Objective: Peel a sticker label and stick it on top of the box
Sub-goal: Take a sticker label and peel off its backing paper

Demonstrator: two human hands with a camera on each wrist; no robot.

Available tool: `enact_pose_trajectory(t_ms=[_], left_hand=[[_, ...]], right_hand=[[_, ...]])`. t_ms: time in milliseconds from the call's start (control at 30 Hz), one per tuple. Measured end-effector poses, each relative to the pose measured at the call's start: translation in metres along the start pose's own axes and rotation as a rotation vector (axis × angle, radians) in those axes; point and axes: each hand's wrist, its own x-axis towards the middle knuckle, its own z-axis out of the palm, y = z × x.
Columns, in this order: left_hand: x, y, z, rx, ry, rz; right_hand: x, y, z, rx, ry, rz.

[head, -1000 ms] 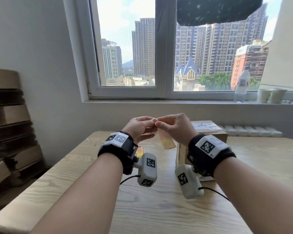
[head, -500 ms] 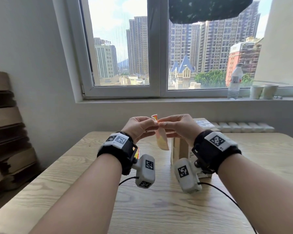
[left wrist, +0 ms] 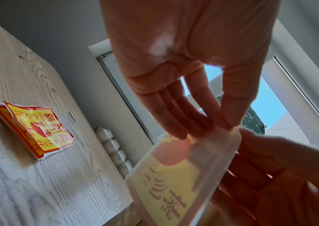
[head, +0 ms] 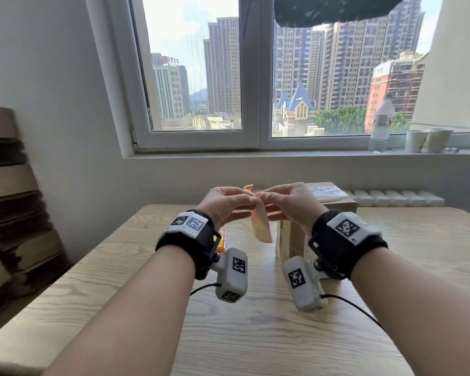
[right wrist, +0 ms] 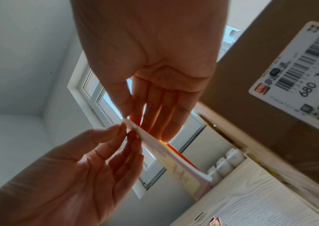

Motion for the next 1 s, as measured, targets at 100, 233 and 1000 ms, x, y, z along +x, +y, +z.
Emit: enact_pose_trajectory(t_ms=[100,233,1000], left_hand=[[0.001,-0.005,0.001,0.003,0.011,-0.004],[0.003,-0.01,0.001,-0.038,0.016,-0.004],[0.002,-0.02,0.0,-0.062,0.006,-0.067]], right_hand=[[-0.002,0.002,0.002,-0.017,0.014,-0.007],[-0.002,0.002,0.005,-0.001,-0.004,0.002],[-0.002,0.017,0.013,0.129,0.027,0.12]])
